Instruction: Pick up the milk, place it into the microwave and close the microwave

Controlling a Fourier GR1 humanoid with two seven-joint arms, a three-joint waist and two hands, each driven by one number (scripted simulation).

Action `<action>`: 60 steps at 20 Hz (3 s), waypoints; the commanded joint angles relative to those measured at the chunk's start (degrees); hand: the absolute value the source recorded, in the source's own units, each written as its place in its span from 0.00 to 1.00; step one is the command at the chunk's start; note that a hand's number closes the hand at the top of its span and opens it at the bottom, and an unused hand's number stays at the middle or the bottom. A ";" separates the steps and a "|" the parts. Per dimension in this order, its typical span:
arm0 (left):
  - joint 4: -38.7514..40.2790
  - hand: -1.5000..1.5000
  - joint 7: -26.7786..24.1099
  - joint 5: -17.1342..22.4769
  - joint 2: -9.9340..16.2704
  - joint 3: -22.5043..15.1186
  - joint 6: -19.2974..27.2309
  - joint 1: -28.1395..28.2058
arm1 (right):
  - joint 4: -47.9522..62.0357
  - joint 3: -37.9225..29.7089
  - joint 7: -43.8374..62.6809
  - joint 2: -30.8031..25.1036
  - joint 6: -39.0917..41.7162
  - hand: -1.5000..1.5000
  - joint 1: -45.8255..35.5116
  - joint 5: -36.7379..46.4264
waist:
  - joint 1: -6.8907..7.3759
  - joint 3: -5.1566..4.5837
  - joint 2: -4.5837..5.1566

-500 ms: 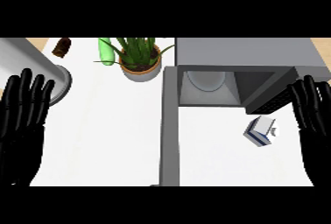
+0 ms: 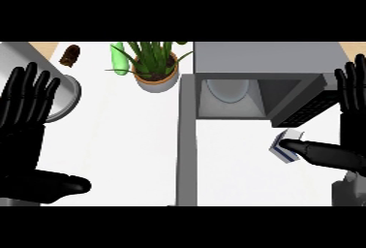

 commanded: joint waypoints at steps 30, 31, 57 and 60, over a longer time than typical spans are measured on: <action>-14.43 0.00 1.58 3.89 -3.41 -0.90 -5.22 18.36 | 23.00 -6.04 -17.63 1.10 0.05 0.00 10.41 0.07 | 0.13 0.04 -0.07; -16.76 0.00 2.98 3.30 -3.37 -1.40 -4.34 17.81 | 25.79 -6.90 -19.15 1.22 -0.36 0.00 10.16 0.04 | 0.68 0.19 0.12; -19.91 0.00 4.39 1.13 -4.51 -3.30 -4.34 19.77 | 79.08 -14.74 -52.83 -5.68 7.39 0.00 -6.28 -1.03 | 1.00 0.23 0.16; -19.83 0.00 2.85 1.23 -4.74 -3.22 -5.32 21.18 | 83.55 -11.78 -57.99 -7.94 10.49 1.00 -6.25 3.00 | 1.29 0.27 0.24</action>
